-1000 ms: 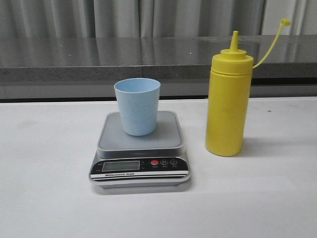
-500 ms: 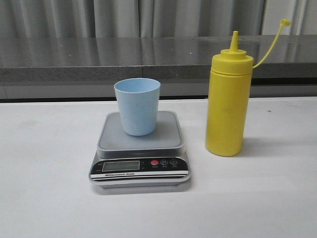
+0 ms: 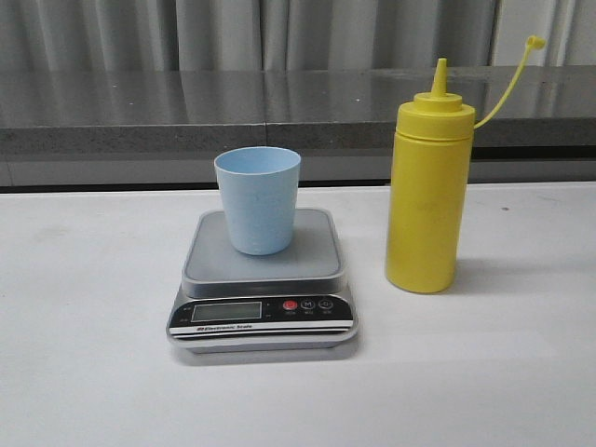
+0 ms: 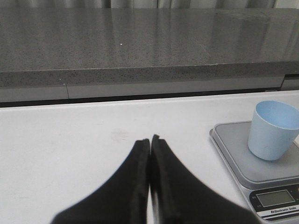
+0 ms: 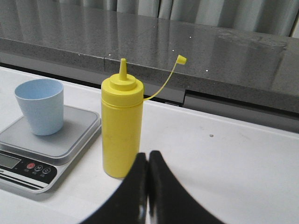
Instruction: Pour seasoning into cup on scale with both arms
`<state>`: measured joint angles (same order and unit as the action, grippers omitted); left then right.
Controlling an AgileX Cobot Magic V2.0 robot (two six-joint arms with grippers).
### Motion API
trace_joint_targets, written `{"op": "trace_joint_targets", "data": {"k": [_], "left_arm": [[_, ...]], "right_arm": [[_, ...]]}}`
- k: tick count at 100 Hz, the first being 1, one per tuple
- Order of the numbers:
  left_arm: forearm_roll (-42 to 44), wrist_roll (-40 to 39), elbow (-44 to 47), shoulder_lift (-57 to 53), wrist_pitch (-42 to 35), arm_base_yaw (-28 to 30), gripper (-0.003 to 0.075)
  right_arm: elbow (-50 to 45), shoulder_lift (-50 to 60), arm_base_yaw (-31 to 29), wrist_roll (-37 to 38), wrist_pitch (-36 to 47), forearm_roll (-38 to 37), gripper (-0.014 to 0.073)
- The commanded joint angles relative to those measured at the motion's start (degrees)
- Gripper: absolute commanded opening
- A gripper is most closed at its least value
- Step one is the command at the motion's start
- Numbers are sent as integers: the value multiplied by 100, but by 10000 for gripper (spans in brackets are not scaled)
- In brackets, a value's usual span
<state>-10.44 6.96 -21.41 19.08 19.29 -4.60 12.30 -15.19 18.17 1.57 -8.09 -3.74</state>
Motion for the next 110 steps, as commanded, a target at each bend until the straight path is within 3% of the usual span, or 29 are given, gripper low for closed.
{"op": "trace_joint_targets", "data": {"k": [1, 67, 110], "left_arm": [[-85, -12, -156, 44, -491, 4, -20], [-85, -12, -156, 44, -491, 4, -20], [-85, -12, -156, 44, -491, 4, -20]], "right_arm": [[156, 13, -90, -40, 452, -162, -66], [-943, 1697, -1427, -35, 516, 171, -66], [-1264, 1697, -1500, -30, 658, 184, -66]]}}
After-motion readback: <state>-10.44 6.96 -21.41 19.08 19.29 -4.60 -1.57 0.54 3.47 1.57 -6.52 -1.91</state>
